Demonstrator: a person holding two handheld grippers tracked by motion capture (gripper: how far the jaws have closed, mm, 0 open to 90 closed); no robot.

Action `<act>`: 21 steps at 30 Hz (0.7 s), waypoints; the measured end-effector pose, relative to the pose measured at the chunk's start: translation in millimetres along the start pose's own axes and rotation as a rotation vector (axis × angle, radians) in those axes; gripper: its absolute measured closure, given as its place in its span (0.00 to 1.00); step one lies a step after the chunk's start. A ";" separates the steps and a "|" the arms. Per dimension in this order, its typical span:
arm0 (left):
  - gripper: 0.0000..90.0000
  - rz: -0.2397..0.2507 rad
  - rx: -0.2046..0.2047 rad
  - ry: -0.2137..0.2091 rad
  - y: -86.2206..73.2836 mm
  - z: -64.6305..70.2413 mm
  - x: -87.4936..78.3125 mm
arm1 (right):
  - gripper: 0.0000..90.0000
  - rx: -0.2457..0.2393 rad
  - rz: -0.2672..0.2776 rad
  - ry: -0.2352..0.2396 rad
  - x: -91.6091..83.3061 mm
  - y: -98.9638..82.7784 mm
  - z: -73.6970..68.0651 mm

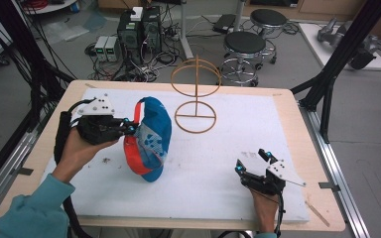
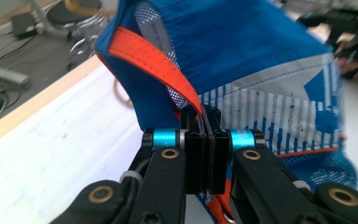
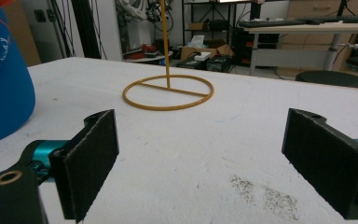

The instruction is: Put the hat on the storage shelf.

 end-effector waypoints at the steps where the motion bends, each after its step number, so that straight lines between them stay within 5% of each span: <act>1: 0.98 -0.008 -0.010 0.011 -5.1 -2.4 -1.1 | 0.11 0.001 0.000 -0.001 0.1 0.0 -0.1; 11: 0.98 -0.104 -0.044 0.073 -45.9 -20.5 -7.5 | 0.11 0.001 -0.008 -0.003 0.4 -0.2 -0.1; 21: 0.98 -0.152 -0.065 0.098 -67.2 -28.3 -9.5 | 0.11 0.002 -0.009 -0.003 0.4 -0.2 -0.4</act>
Point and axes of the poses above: each handheld gripper's, and its own axes: x roughly forward along the jaws, y roughly out of its top, z roughly to its right, the point moved 5 cm from there along x, roughly forward along the jaws, and after that the axes turned 6 degrees about z, right-handed, at the moved point
